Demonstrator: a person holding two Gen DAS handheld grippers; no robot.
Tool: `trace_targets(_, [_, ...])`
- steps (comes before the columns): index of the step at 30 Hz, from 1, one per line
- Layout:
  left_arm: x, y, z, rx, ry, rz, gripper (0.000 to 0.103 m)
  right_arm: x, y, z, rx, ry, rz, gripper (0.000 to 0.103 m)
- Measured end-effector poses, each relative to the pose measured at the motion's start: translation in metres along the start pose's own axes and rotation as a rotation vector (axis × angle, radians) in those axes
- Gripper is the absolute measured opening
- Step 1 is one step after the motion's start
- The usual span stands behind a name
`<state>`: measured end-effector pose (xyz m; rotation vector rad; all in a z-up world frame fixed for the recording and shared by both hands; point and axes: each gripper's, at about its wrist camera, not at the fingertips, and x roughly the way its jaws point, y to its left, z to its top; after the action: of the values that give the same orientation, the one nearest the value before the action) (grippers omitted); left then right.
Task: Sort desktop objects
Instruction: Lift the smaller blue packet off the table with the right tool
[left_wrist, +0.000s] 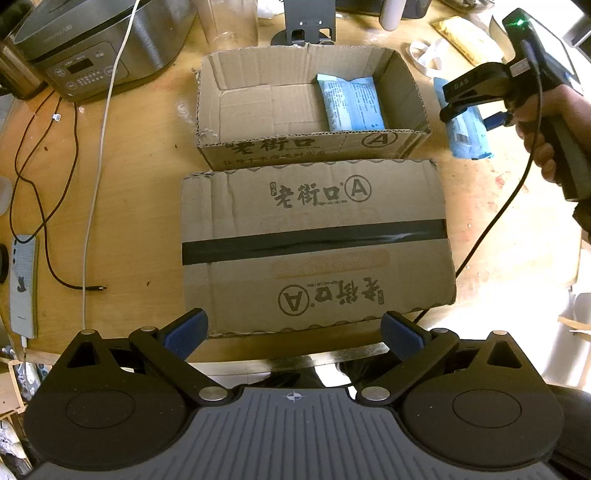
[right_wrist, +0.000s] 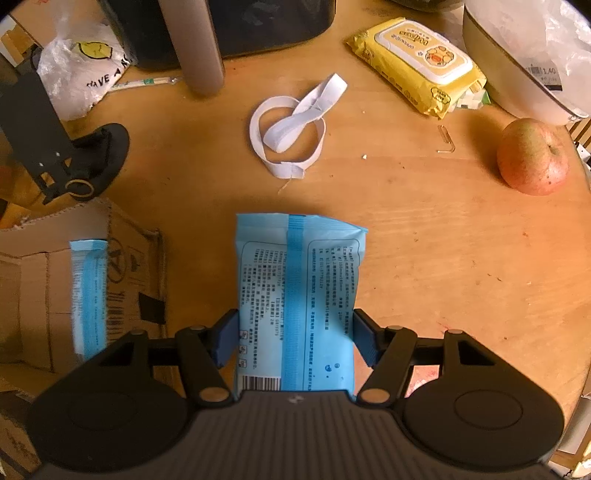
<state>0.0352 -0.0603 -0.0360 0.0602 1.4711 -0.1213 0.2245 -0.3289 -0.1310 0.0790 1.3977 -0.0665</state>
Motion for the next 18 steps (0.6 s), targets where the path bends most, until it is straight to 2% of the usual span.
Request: trace_targets(18, [0.001, -0.001, -0.002, 0.008, 0.001, -0.007, 0.103, -0.042, 0.006, 0.006, -0.029, 0.002, 0.001, 0.062])
